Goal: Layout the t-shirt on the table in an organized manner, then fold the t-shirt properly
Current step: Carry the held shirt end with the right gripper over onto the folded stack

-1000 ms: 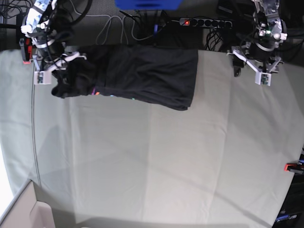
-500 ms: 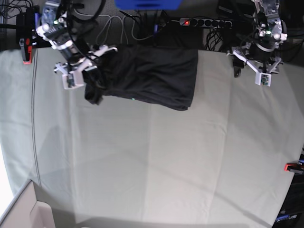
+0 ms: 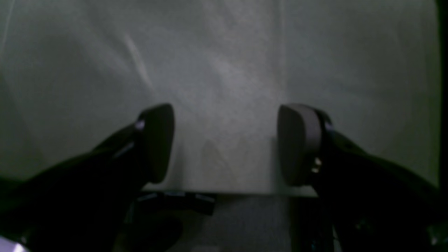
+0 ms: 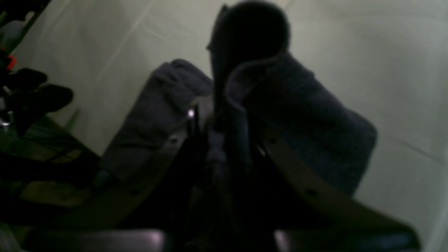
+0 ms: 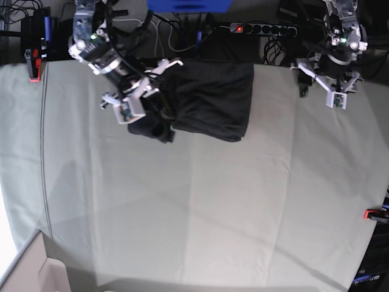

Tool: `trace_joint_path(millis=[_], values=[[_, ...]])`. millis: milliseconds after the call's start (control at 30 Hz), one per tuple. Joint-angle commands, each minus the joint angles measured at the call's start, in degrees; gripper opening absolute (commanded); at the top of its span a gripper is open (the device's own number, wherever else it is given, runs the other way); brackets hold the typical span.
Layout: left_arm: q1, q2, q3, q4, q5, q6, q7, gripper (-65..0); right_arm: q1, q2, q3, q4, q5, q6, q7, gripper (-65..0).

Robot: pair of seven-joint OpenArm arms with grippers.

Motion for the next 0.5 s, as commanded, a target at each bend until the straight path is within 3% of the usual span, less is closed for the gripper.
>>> trace_joint_path(millis=[0, 233, 467], values=[[0.4, -0.5, -0.4, 1.1, -0.2, 0.0, -1.1, -20.5, 0.5, -0.2, -0.6, 0.4, 1.2, 0.6, 1.7, -65.0], [0.4, -0.3, -0.4, 1.2, -0.2, 0.0, -1.1, -20.5, 3.7, 2.3, -4.7, -7.9, 1.2, 0.6, 1.7, -65.0], [0.4, -0.5, -0.4, 1.2, -0.2, 0.0, -1.1, -20.5, 8.0, 1.9, -7.2, -12.9, 1.2, 0.6, 1.6, -65.0]])
